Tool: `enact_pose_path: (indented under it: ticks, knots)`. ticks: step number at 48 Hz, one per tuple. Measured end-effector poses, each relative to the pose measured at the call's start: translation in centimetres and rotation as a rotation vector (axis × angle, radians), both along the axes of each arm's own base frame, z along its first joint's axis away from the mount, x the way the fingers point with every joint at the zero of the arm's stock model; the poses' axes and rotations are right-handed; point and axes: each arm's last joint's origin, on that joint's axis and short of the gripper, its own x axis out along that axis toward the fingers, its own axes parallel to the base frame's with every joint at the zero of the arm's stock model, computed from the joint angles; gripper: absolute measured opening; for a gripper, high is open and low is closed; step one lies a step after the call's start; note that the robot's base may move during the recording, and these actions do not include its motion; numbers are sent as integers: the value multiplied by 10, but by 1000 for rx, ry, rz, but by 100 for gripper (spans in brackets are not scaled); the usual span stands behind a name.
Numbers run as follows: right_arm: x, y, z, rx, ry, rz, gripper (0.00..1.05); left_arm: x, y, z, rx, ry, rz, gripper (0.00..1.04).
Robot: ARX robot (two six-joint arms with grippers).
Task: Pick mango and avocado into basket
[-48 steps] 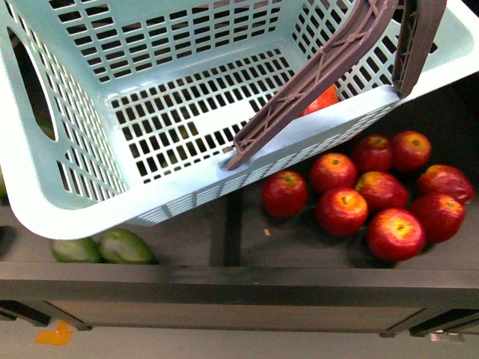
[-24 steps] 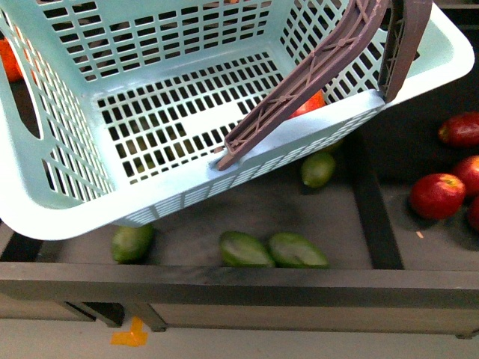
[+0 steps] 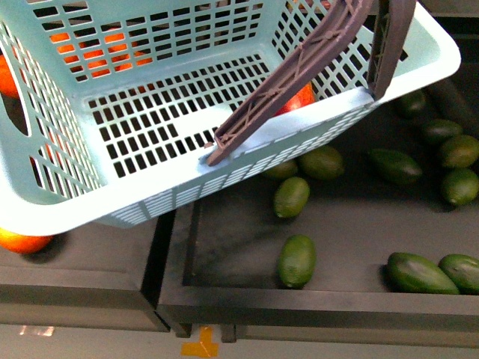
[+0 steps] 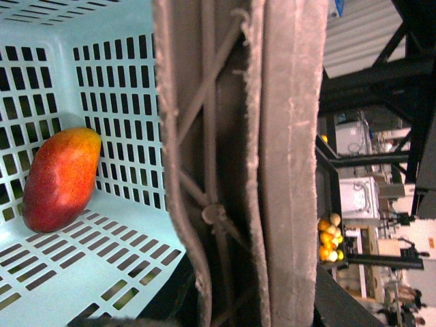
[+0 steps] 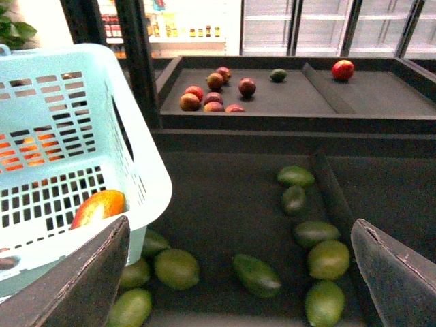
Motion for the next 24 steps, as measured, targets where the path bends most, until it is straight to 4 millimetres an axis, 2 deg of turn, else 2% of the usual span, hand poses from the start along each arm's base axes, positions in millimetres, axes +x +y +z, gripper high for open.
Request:
enact_pose_path:
  ticks: [7,16,20,24]
  knots:
    - [0,0,0,0,3,-7,96,2,4,0,19,-14,30,17]
    - [0,0,0,0,1,-8,96,0,-1,0,4,-4,-5,17]
    - [10,-5,5,34,236,-217,96,-2,-3,0,0,-1,-16,17]
    - [20,-16,-1,33,399,-246,96,-2,-4,0,-1,0,-23,17]
